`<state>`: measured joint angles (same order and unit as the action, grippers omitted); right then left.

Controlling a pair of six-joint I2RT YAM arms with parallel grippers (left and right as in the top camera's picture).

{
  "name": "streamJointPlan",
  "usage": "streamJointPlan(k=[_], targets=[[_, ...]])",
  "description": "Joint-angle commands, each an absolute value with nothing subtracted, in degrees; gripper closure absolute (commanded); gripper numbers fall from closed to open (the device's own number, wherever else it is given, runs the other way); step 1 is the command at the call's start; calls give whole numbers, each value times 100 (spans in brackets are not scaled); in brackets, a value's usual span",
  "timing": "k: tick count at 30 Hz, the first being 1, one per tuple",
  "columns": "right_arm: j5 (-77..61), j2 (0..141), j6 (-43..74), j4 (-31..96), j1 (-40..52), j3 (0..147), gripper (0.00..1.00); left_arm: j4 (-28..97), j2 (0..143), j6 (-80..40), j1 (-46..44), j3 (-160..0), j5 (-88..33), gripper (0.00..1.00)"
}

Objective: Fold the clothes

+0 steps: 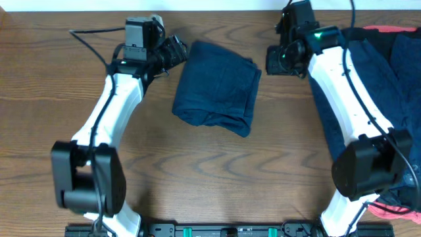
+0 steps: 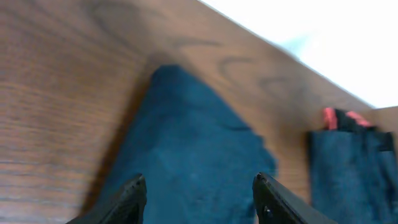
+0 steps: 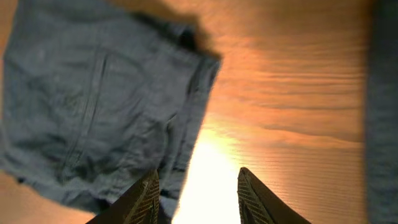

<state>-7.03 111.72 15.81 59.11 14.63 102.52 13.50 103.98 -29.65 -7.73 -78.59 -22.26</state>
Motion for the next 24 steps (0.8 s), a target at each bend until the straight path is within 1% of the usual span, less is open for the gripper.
streamJointPlan(k=[1,7,12,14,17,18,20,24], targets=[[-1428,11535,1288,5894,1629,10230,60,1378,10785,-2676,-784,-7975,-2075,43],[-1688,12121,1260,5918,1831,10230,61,1610,11312,-2679,-786,-7975,-2486,43],[-2259,12606,1188,5929,2056,10230,61,2250,11583,-2679,-786,-7975,-2486,43],[-2244,12752,1155,5992,2178,10230,65,2606,11629,-2679,-784,-7972,-2486,43],[-2023,12923,1149,6226,2327,10230,75,3159,11638,-2681,-786,-7972,-2519,43],[-1890,12958,1146,6331,2357,10230,82,3334,11638,-2679,-786,-7972,-2600,43],[-1483,13043,1149,6611,2416,10230,98,3634,11638,-2681,-786,-7972,-2724,43],[-790,13166,1151,7043,2506,10182,99,4379,11638,-2679,-873,-7972,-2810,44]])
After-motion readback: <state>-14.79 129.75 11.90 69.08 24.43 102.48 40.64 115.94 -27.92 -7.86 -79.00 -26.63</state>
